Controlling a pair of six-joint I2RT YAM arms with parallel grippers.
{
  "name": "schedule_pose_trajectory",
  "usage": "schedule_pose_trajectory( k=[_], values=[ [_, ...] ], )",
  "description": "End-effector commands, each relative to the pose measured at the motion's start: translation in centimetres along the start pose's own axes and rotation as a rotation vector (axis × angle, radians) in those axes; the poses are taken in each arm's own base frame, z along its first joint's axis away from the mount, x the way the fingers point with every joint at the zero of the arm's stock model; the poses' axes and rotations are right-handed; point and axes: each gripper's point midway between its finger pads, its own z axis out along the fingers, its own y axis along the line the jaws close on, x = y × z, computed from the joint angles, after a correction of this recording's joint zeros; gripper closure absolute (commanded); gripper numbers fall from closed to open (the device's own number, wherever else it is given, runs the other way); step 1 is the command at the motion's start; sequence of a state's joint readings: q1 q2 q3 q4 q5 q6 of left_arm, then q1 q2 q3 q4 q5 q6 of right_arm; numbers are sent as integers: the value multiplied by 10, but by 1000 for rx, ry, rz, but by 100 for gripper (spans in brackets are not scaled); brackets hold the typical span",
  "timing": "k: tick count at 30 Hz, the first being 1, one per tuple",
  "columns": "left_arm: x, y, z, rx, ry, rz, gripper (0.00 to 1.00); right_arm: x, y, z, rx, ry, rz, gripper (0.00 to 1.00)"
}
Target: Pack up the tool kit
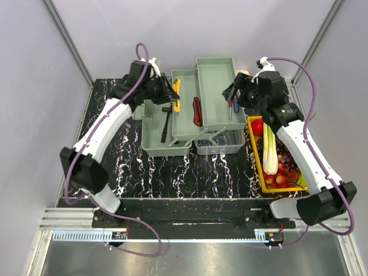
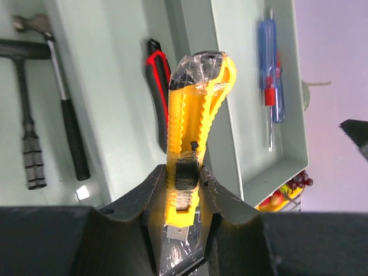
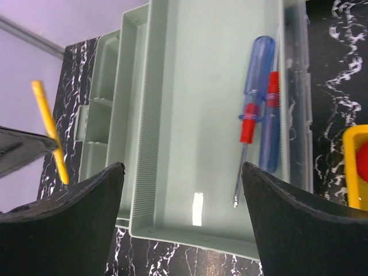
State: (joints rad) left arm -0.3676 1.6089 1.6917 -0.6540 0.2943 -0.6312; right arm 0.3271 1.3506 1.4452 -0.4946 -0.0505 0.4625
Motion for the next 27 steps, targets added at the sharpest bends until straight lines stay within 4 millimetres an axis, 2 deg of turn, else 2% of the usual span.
schedule_pose_trajectory(
  k=[1, 7, 11, 15, 20, 23, 26, 27],
  values=[
    [0, -32, 25, 86, 19, 30, 100, -21, -16, -20, 77, -105, 20, 11],
    [15, -17, 69, 5, 64, 25, 100, -18, -31, -29, 120, -118, 32, 11],
    [29, 11, 95, -135, 76, 32, 100, -16, -37, -31, 139, -113, 38, 11],
    [45, 25, 108, -205, 105, 65, 100, -14, -41, -31, 154, -109, 40, 11],
    [54, 48, 111, -332, 107, 74, 98, -15, -43, -32, 155, -109, 50, 11],
    [59, 55, 113, -351, 117, 69, 88, -14, -43, -29, 153, -103, 51, 11],
    [60, 55, 114, -356, 129, 68, 67, -14, -43, -28, 150, -98, 55, 11],
    [60, 53, 114, -345, 132, 74, 63, -15, -43, -27, 153, -98, 61, 11]
  ],
)
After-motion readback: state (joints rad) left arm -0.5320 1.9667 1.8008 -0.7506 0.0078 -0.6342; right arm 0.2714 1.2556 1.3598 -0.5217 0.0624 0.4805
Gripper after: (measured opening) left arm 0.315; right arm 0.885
